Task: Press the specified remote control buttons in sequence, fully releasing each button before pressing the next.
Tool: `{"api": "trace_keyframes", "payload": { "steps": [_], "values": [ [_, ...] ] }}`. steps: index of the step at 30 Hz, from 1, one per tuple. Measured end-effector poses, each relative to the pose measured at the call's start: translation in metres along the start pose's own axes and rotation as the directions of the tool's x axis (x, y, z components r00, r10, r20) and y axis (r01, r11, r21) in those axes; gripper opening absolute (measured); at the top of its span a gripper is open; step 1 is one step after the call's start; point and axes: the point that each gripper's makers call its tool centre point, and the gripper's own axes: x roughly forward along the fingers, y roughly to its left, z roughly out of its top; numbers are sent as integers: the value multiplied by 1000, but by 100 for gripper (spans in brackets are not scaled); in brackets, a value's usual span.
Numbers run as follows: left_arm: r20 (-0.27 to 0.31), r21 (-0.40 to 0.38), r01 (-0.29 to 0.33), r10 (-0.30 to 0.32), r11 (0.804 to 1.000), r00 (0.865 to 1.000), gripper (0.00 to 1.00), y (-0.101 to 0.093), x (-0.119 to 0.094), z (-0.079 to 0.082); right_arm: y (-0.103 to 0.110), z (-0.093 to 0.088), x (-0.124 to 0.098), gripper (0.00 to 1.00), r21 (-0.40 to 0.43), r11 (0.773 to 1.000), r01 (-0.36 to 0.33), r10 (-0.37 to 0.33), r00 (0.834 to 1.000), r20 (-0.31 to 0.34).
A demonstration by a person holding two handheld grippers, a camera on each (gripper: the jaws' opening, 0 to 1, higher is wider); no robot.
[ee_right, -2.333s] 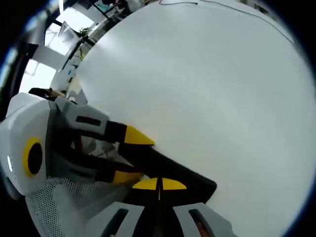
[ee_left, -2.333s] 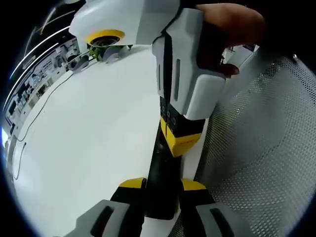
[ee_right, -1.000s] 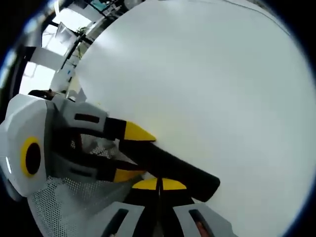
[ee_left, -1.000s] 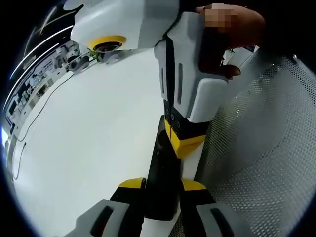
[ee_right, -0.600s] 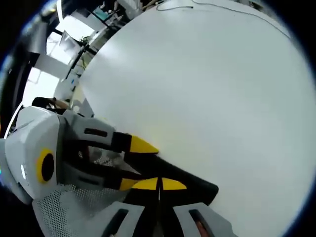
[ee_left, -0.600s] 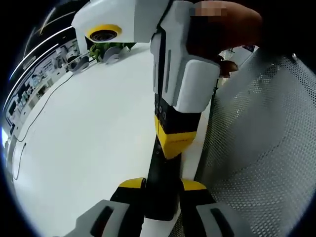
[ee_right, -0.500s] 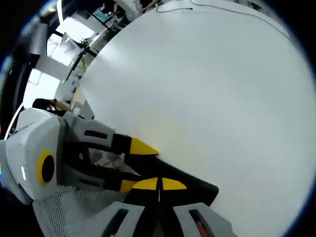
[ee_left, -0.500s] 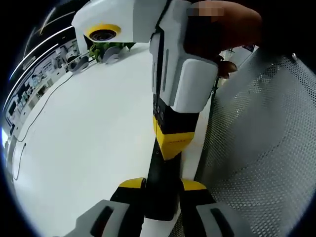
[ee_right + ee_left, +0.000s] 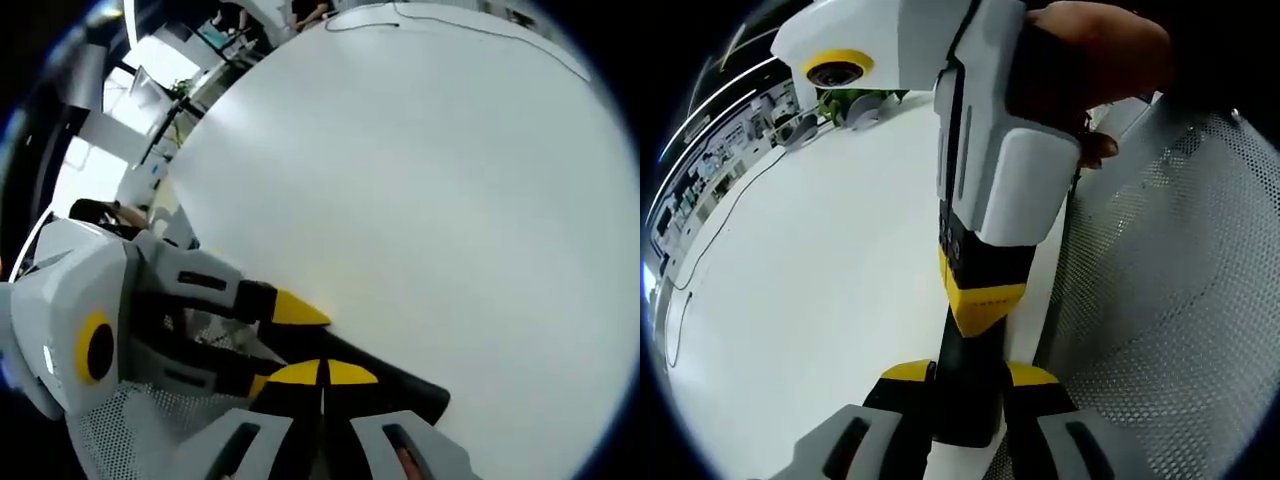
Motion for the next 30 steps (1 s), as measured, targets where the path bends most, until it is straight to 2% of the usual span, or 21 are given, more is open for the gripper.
{"api": "trace_keyframes", "payload": {
  "steps": [6,23,30],
  "values": [
    [-2,2,0,0,1000,1000,27,0,0,0,-3,-4,5,0,2,1000,4,-4,1000,-25],
    [-1,0,-1,1,1000,1000,27,0,0,0,-2,-4,5,0,-6,1000,16,-16,1000,-10],
    [6,-9,-5,5,1000,1000,26,0,0,0,-2,-5,4,0,19,1000,-14,14,1000,-18]
  ]
}}
